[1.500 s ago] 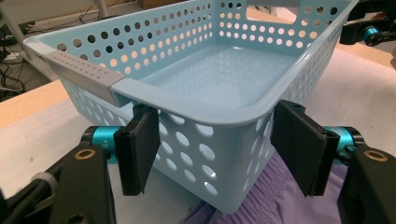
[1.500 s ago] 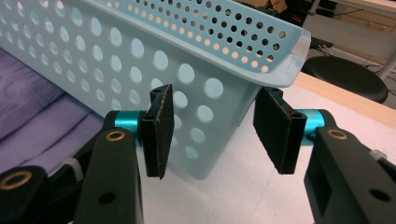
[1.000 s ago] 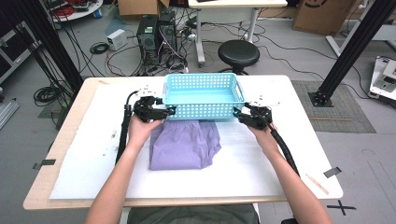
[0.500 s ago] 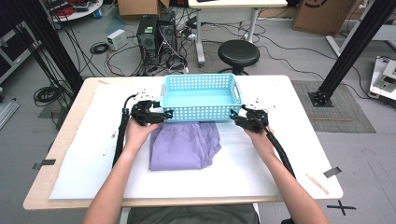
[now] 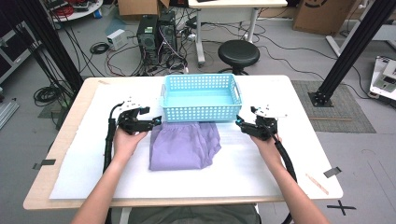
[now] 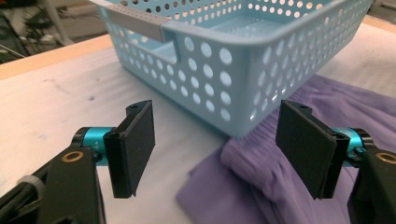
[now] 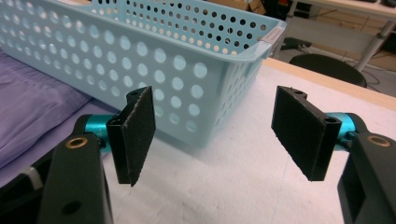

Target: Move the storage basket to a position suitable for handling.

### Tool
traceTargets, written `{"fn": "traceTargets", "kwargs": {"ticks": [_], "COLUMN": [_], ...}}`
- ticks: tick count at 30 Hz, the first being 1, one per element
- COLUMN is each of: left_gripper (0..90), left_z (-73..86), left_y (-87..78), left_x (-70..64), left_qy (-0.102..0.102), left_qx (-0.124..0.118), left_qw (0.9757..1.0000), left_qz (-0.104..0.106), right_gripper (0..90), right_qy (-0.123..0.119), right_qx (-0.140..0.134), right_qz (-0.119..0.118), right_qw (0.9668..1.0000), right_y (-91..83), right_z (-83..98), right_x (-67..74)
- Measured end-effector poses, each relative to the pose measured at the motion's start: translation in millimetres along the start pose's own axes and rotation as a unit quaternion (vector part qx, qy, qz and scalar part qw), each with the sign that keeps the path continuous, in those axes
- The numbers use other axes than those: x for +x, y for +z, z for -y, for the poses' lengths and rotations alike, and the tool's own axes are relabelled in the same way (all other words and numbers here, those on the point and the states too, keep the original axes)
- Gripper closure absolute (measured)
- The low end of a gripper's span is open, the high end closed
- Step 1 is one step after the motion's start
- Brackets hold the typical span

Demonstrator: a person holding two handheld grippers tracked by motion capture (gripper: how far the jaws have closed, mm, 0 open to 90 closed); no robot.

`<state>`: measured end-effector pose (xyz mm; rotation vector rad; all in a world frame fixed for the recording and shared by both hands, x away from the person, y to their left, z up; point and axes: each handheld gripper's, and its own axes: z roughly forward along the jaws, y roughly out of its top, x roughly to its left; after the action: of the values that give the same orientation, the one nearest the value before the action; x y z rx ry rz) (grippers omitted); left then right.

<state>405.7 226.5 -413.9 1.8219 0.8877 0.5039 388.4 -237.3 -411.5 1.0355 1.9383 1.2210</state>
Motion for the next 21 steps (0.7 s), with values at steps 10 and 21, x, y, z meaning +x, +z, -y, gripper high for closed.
{"fn": "traceTargets", "kwargs": {"ticks": [10,21], "left_gripper": [28.4,28.5], "left_z": [35.4,60.1], "left_y": [-39.3,-50.2], "left_x": [-19.9,-51.8], "left_qy": [-0.016,-0.041], "left_qx": [-0.009,0.040], "left_qw": [0.9996,0.9983], "left_qz": [-0.023,-0.010], "right_gripper": [30.4,33.6], "right_qy": [0.009,0.024], "right_qx": [0.018,0.046], "right_qz": [-0.012,-0.068], "right_qw": [0.9997,0.9963], "right_y": [-16.7,-24.4], "right_z": [21.1,26.3], "right_x": [16.0,57.4]}}
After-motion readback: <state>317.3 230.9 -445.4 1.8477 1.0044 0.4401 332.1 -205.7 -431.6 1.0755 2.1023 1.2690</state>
